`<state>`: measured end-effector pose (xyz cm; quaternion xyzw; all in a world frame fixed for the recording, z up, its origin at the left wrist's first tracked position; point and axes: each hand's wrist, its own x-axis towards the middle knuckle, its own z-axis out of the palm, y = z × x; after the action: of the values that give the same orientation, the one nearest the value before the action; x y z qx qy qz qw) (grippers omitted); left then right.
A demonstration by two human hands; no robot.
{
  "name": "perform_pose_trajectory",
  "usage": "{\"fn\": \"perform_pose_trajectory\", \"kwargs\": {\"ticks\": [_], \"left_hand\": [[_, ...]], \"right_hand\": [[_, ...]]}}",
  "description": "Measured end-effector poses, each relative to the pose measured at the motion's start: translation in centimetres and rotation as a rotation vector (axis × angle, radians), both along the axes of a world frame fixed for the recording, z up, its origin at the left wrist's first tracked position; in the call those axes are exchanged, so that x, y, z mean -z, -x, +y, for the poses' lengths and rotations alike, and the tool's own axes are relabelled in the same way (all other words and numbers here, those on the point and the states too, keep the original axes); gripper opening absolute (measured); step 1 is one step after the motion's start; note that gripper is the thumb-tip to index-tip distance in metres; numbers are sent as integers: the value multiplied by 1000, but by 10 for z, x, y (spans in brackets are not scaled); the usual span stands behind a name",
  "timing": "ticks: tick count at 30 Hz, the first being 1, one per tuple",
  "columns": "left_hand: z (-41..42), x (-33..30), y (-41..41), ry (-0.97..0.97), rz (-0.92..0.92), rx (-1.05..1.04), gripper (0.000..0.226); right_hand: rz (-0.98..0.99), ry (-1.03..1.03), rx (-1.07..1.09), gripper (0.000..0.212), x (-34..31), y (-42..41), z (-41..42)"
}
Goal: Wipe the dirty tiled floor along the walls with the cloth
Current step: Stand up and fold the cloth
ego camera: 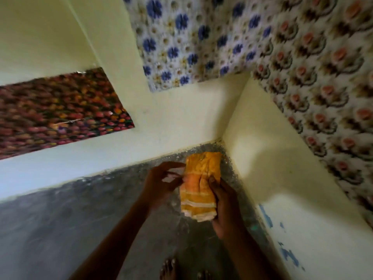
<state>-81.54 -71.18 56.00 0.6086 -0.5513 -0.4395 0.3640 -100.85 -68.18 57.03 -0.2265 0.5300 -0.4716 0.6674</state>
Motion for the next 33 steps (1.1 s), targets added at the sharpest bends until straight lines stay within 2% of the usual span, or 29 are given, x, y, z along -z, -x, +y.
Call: {"fn": "perform_pose_trajectory", "kwargs": {"ticks": [2, 5, 7, 9, 12, 13, 16, 18, 21, 24, 25, 27, 29, 30, 32, 33], "left_hand": [[26, -80, -17, 79, -23, -73, 29], [68, -180, -30, 63, 18, -206, 24], [95, -230, -34, 86, 33, -221, 22], [126, -271, -36, 61, 100, -234, 10], [156, -311, -38, 50, 208, -254, 22], [162, -318, -39, 41, 220, -264, 23], [175, -329, -54, 60, 202, -333, 42], [179, -332, -77, 80, 155, -402, 31], [183, -336, -119, 97, 147, -402, 24], [183, -339, -176, 90, 202, -378, 28], [183, -340, -187, 84, 224, -372, 28], [181, -341, -225, 82, 303, -351, 22], [178, -343, -259, 53, 446, -341, 25], [177, -345, -271, 31, 514, -344, 31], [174, -348, -297, -5, 573, -352, 31], [171, -349, -309, -10, 546, -355, 28]], "right_hand": [[0, 11, -27, 38, -81, -19, 14], [28, 25, -70, 47, -182, -41, 35], [54, 46, -107, 40, -231, -54, 48], [72, 56, -126, 35, -265, -68, 67], [25, 79, -142, 25, -299, -92, 86], [-12, 59, -170, 24, -307, -99, 91], [-71, 8, -223, 39, -323, -120, 97], [-62, 57, -279, 40, -333, -137, 102], [50, 208, -371, 30, -336, -166, 108], [199, 263, -329, 17, -330, -211, 104], [265, 274, -294, 24, -326, -219, 100], [363, 281, -309, 63, -322, -253, 96], [259, 173, -299, 101, -317, -281, 88], [177, 127, -311, 101, -316, -290, 87], [141, 106, -331, 67, -322, -313, 85], [197, 121, -314, 48, -322, -324, 83]]}}
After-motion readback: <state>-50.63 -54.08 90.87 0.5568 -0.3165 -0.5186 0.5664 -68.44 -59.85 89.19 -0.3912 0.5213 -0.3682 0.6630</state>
